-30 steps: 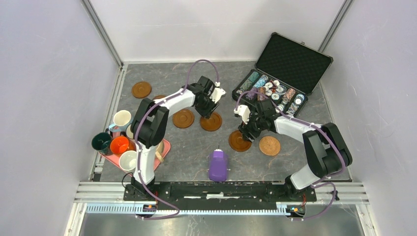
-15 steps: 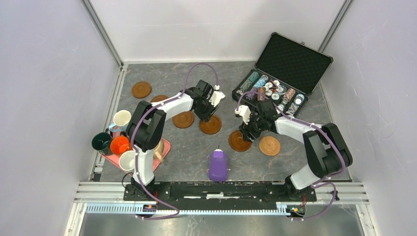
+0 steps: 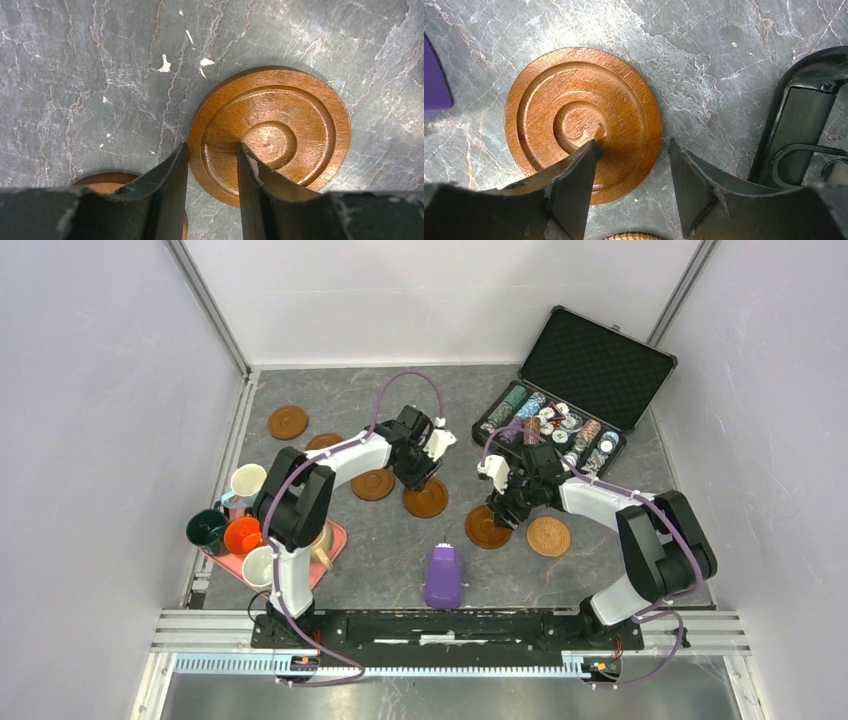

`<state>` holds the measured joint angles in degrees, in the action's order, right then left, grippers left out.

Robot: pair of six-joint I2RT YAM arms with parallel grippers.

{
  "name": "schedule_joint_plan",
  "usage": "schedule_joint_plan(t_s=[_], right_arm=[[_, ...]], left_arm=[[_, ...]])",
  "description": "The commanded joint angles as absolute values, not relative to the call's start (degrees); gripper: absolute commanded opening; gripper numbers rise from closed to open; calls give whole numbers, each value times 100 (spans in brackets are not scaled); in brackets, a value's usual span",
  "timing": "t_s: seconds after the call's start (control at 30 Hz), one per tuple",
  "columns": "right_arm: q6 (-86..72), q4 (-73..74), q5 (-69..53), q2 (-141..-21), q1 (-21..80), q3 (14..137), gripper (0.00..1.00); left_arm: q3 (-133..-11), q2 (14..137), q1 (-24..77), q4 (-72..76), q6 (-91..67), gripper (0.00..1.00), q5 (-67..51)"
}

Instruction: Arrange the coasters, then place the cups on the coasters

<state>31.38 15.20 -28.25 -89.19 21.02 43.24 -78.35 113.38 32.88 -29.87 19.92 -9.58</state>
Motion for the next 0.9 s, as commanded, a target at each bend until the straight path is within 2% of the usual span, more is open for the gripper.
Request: schedule_joint_plan(t_s=[0.0, 0.2, 0.43, 0.6, 0.87], right_arm=[[3249, 2278, -2827, -8962, 2161, 4194, 61], [3237, 2307, -2890, -8923, 2162, 4230, 64], [3006, 2415, -2975, -8779, 2095, 4797, 73], [2982, 2694, -3130, -8624, 1833, 5433, 75], [4247, 3823, -2866, -8056, 857, 5216, 73]], left_arm=[[-7642, 11270, 3332, -3715, 2291, 43, -939], [-7806, 11245, 3331, -3810, 2245, 48, -915], [-8235, 11047, 3293, -4112, 2062, 65, -835], [-8496, 10784, 3219, -4274, 1896, 73, -899], [-8557, 10329, 3013, -4647, 1810, 83, -1299]])
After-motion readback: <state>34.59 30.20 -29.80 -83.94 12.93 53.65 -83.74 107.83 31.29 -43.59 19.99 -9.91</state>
